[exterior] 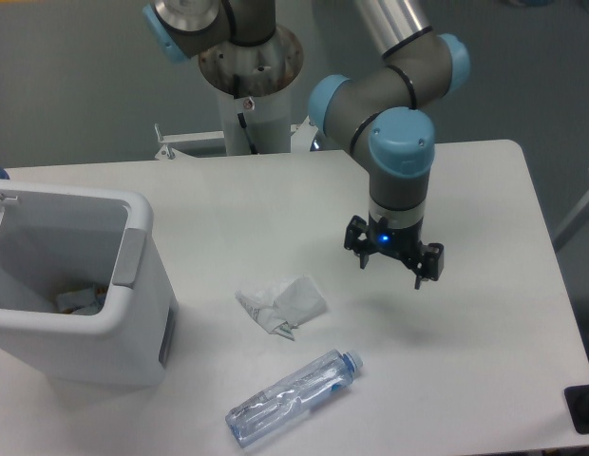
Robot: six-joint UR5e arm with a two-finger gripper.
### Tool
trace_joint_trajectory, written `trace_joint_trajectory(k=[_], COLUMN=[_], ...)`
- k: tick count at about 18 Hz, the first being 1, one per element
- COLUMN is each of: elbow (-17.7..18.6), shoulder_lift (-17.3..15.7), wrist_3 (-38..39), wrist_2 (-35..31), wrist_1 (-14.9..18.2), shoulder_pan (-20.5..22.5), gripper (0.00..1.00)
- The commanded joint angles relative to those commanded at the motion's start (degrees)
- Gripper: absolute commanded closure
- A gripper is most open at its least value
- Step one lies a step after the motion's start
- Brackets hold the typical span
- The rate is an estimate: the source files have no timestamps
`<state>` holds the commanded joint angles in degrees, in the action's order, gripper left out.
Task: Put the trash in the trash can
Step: 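Move the open gripper down over the crumpled white tissue, then close the gripper on the tissue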
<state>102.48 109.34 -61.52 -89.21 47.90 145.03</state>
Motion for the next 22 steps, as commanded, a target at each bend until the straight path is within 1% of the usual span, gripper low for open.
trace_joint_trajectory(k=[3, 6, 10, 14, 15, 17, 18, 21, 22], elbow=[1.75, 2.29, 5.62, 5.89, 5.72, 4.58, 3.88, 3.69, 3.69], shoulder_lift=[1.23, 1.58, 1.58, 1.93, 2.02, 3.25, 3.77, 4.39, 4.48], wrist_3=[-0.18, -0.53, -1.93, -1.85, -1.76, -1.67, -1.24, -1.14, -1.06], wrist_2=[-0.26, -0.18, -0.35, -0.35, -0.35, -0.35, -0.35, -0.35, -0.35], wrist_1=[-0.09, 0.00, 0.00, -0.09, -0.17, -0.35, -0.70, -1.58, -1.58], shoulder_pan=[-3.08, -4.14, -6.07, -6.60, -7.04, -7.48, -7.57, -8.01, -8.01], gripper=[0.00, 0.00, 0.00, 0.00, 0.00, 0.00, 0.04, 0.25, 0.37])
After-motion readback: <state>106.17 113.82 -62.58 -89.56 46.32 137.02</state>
